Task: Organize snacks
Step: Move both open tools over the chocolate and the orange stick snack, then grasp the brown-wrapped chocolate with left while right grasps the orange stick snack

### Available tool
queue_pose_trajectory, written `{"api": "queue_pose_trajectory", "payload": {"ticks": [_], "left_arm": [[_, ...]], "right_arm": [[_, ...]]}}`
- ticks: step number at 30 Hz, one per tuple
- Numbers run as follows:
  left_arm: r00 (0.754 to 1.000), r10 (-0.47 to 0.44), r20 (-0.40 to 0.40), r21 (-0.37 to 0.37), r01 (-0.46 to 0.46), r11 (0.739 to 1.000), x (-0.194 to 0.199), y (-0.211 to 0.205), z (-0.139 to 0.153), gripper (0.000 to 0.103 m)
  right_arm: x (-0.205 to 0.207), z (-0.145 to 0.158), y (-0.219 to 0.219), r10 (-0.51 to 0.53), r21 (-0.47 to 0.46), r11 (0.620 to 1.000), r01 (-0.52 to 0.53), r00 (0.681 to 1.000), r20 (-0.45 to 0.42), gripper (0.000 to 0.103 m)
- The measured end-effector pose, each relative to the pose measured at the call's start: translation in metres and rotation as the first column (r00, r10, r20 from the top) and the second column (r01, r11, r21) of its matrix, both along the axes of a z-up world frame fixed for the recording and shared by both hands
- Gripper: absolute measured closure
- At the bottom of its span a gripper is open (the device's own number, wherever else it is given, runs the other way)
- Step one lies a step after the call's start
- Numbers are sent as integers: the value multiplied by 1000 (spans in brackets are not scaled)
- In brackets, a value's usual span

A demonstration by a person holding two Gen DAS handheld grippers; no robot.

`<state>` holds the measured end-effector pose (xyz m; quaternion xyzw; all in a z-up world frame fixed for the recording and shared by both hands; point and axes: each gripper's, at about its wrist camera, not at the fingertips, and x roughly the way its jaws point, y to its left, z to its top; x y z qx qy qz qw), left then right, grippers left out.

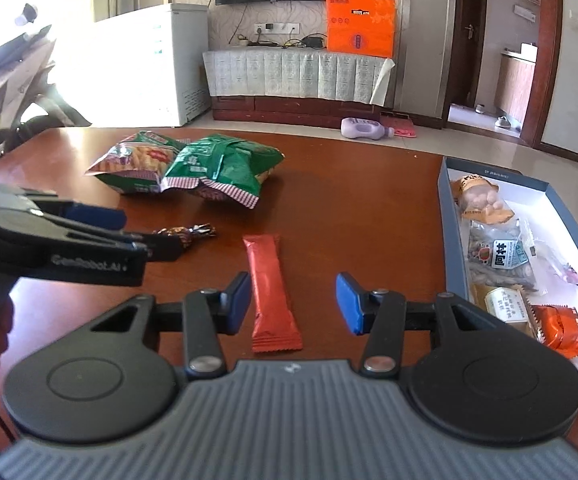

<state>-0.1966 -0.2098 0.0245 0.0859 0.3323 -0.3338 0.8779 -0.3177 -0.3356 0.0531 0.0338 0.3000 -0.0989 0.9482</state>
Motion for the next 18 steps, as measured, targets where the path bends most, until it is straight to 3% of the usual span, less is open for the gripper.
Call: {"api": "queue_pose_trajectory", "payload": {"ticks": [5,13,15,18], "left_arm": [[999,-14,-43,12,15,1000,15,-10,-14,31],[1000,-17,-7,31,17,999,17,-18,-19,49],[1000,-12,-6,27,12,1000,18,-18,-19,54],[1000,-2,1,30,2,1000,19,-17,-20,62]], "right_arm": [[10,-7,-2,12,-14,1000,-12,1000,-27,53],[24,-14,-7,2,-32,999,-3,999,-42,53],[26,-15,-7,-3,-40,999,2,999,-46,47],[29,-15,-6,-4,-42,999,2,999,-42,46]]}}
